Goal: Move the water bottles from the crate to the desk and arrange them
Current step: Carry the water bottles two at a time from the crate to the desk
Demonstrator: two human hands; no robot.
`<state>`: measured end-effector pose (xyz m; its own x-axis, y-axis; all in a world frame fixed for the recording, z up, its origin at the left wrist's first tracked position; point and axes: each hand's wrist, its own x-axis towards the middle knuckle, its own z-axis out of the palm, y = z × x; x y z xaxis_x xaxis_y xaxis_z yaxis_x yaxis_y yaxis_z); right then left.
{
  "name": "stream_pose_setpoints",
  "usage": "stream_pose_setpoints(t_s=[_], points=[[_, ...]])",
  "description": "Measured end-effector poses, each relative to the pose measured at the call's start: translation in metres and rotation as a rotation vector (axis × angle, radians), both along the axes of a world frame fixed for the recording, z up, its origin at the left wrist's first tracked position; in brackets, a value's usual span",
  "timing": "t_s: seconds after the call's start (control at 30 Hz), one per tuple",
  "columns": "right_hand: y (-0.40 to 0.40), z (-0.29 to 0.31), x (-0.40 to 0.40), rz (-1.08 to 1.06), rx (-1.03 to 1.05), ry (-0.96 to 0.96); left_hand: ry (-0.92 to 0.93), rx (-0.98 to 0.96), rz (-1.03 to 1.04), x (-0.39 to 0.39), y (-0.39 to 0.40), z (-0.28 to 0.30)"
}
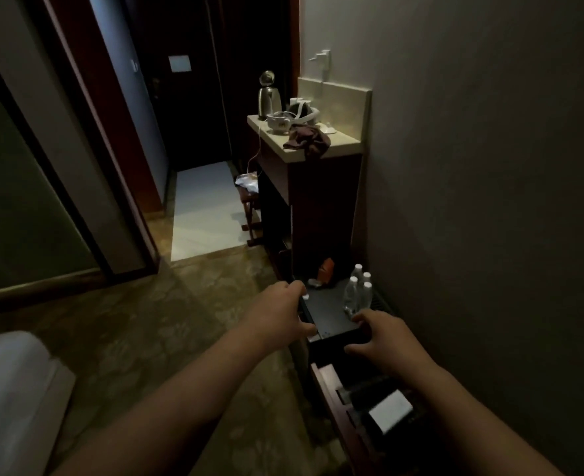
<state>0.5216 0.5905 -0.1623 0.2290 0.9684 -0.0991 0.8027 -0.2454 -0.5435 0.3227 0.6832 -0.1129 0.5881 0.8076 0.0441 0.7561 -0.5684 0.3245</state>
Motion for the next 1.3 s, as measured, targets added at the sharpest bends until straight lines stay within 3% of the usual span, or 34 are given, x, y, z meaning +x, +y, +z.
stream_pose_setpoints(t_s=[0.4,0.87,1.07,1.3], points=[[0.157,-0.021,0.089,-0.150,-0.100,0.010,0.042,-0.029,-0.174,0.113,0.197,-0.028],[0.332,-0.059,0.153,-0.650,-0.203,0.093,0.099,-0.133,-0.611,0.252,0.444,-0.086],[0.366,-0.084,0.171,-0.772,-0.263,0.100,0.137,-0.169,-0.722,0.297,0.494,-0.117],[0.381,-0.153,0.202,-0.801,-0.343,0.151,0.229,-0.250,-0.759,0.337,0.504,-0.198]])
